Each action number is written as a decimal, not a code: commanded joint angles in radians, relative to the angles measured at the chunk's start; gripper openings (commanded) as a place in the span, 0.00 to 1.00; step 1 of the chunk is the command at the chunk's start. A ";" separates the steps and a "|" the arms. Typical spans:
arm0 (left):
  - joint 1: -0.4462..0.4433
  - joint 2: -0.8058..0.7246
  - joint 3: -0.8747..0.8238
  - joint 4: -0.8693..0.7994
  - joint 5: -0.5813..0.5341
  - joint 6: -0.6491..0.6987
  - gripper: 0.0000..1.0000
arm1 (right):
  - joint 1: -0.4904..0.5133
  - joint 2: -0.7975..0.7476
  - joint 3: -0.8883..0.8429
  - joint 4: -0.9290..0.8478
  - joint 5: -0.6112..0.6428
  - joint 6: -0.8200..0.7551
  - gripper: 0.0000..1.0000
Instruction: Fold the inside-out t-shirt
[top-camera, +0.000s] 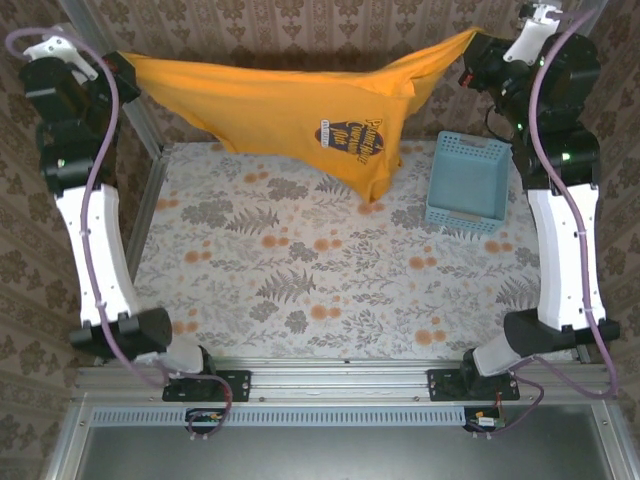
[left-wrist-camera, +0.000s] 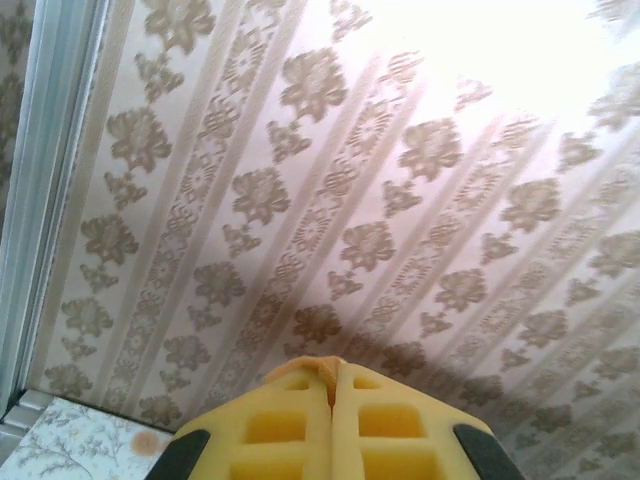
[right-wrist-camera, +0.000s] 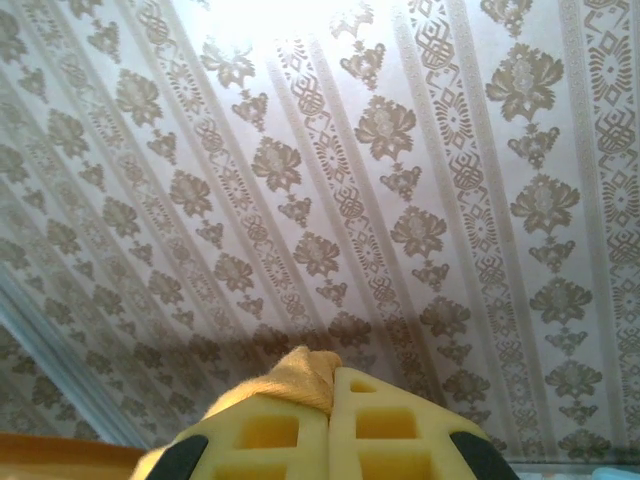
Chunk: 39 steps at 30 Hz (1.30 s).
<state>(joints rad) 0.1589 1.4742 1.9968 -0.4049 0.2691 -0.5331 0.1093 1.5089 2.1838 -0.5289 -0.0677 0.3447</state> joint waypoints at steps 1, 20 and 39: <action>0.008 -0.060 -0.183 0.068 0.023 0.050 0.00 | 0.005 -0.062 -0.143 0.018 -0.069 -0.009 0.00; 0.012 -0.524 -1.433 -0.024 -0.059 -0.224 0.00 | 0.004 -0.795 -1.556 -0.221 -0.005 0.378 0.00; -0.529 -0.505 -1.150 -0.173 -0.417 -0.102 0.63 | 0.011 -0.735 -1.533 -0.252 0.135 0.312 0.43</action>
<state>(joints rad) -0.2329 0.9295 0.7719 -0.5533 -0.0231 -0.6979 0.1177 0.7662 0.5926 -0.7467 0.0128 0.7086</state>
